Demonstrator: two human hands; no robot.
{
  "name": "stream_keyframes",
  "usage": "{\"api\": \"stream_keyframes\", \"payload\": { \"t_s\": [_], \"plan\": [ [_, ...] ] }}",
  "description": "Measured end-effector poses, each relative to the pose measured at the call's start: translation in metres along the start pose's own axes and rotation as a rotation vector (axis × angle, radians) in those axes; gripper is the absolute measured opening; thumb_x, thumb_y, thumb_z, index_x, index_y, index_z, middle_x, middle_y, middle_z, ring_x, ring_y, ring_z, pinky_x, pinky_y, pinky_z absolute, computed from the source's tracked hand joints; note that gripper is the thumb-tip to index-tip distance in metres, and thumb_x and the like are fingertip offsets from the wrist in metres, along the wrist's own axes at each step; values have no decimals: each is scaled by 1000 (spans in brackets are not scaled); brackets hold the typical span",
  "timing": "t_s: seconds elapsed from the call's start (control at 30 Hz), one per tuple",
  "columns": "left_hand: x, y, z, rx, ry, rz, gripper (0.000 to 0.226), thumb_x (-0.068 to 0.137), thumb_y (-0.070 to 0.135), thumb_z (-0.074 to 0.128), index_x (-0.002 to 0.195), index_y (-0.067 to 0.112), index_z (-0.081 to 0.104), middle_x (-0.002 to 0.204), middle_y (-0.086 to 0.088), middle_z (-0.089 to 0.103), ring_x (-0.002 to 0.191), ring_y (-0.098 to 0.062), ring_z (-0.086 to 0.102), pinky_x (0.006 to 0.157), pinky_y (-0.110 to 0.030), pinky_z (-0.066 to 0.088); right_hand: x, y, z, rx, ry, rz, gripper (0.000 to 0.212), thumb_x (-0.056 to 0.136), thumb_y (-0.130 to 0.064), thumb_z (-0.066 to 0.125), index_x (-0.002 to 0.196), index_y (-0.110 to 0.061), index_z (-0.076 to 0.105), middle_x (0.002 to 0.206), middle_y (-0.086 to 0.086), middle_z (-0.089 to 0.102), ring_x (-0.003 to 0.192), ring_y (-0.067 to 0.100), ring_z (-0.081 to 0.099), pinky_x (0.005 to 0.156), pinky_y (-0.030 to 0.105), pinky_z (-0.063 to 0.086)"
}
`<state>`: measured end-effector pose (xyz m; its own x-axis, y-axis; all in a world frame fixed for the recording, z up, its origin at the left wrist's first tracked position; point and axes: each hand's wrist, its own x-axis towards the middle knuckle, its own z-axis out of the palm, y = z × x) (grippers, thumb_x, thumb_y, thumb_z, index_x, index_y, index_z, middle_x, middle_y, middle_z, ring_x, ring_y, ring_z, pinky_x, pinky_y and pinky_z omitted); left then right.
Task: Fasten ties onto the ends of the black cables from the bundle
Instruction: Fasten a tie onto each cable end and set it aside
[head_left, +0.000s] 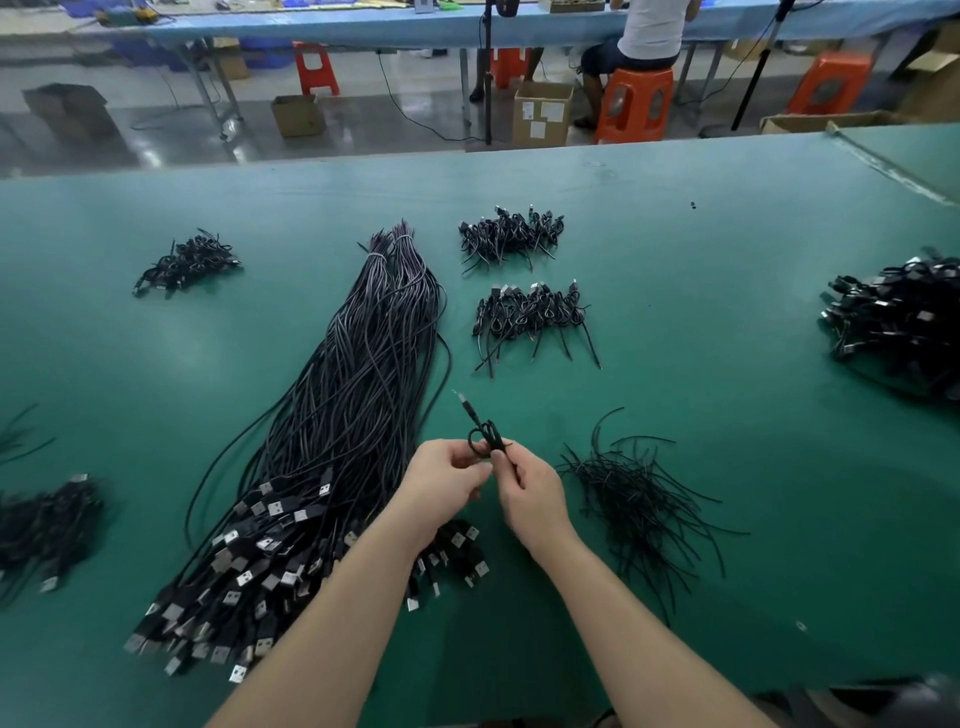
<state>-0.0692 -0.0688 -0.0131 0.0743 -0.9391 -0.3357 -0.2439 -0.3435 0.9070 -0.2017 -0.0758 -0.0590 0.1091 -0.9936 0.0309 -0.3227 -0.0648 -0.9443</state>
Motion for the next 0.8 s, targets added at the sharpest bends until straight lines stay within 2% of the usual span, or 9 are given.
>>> {"api": "stream_keyframes", "payload": {
  "t_s": [0.13,0.27,0.3,0.4,0.47,0.53,0.67,0.8],
  "plan": [
    [1,0,4,335,159,78,11,96,21,65,97,21,77,76,9,69,64,-8,58,59,-22,44,0,-1,1,-8,16,21,22,104,-19,51,91,-19,68,63,-4,59,53,5,41,51,22,30],
    [-6,0,10,695,319,275,15,96,29,61,95,22,74,89,6,63,77,-15,62,69,-31,51,2,-2,2,-11,6,64,33,104,-21,50,72,-28,53,56,-16,53,51,4,40,52,21,30],
    [-9,0,12,781,356,343,15,95,28,60,93,20,73,90,4,61,75,-18,61,67,-33,50,3,-2,2,-17,5,78,34,104,-22,50,71,-28,51,56,-16,53,52,4,40,52,21,30],
    [-15,-3,14,980,413,640,16,86,17,75,74,12,65,76,-1,57,52,-21,54,43,-31,43,5,-3,2,-27,-25,101,34,105,-23,49,70,-24,49,56,-11,49,55,9,40,56,30,34],
    [-16,-4,10,1046,453,793,24,79,11,81,67,12,60,69,-1,54,44,-17,48,35,-28,40,6,-3,2,-22,-80,115,33,105,-24,47,74,-16,49,60,-7,48,59,17,41,60,37,35],
    [-15,-6,5,1045,470,862,23,80,11,81,68,12,61,69,-1,53,44,-15,45,34,-27,39,7,-3,0,8,-130,138,33,106,-26,46,78,-8,48,62,0,45,63,21,40,62,41,34],
    [-11,-11,-5,1098,412,937,19,82,14,80,71,13,64,71,1,54,49,-13,49,37,-26,43,9,-6,-4,19,-220,178,36,106,-26,46,71,-17,43,58,-6,40,61,19,36,62,39,31],
    [-6,-14,-6,1141,334,979,18,74,9,81,73,14,64,74,1,55,59,-13,53,46,-25,46,14,-12,-11,6,-320,202,37,107,-27,45,72,-16,39,58,-4,36,56,17,32,61,38,28]
  ]
}}
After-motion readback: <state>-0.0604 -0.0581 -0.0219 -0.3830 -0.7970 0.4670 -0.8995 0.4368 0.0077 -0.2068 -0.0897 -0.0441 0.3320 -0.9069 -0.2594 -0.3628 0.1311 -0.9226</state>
